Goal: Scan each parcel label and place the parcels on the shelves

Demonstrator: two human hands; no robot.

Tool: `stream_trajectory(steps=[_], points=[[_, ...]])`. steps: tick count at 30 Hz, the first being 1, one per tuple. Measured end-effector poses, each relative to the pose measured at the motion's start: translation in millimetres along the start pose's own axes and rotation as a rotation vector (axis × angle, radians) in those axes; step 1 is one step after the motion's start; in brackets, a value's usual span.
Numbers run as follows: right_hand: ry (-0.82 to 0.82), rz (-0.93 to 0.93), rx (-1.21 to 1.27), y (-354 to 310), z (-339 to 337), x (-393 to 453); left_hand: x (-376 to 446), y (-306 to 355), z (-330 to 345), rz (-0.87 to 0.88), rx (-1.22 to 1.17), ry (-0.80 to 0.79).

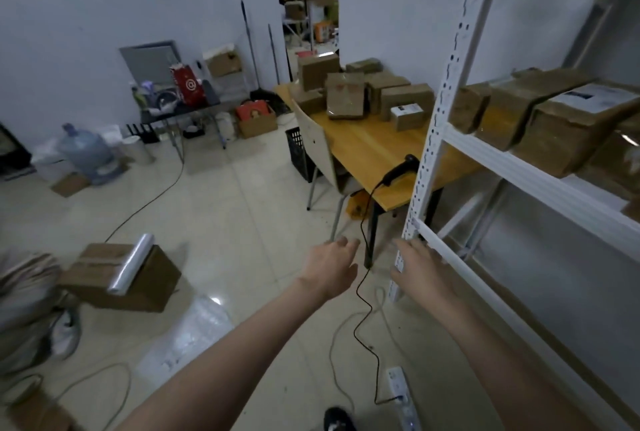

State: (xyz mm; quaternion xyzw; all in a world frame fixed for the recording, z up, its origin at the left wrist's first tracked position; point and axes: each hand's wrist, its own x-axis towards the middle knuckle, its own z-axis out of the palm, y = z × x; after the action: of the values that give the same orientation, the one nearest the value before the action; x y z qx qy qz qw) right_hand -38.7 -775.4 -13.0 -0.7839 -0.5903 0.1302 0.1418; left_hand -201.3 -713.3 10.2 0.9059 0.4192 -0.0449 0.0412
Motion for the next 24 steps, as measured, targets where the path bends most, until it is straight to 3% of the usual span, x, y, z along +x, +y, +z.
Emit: stream_trajectory(steps=[8, 24], points=[[0.004, -0.008, -0.008, -24, 19, 139, 110, -79, -20, -0.031, 0.015, -0.028], [-0.033, 0.053, -0.026, -22, -11, 403, 370, -188, -68, 0.059, 0.074, -0.043]])
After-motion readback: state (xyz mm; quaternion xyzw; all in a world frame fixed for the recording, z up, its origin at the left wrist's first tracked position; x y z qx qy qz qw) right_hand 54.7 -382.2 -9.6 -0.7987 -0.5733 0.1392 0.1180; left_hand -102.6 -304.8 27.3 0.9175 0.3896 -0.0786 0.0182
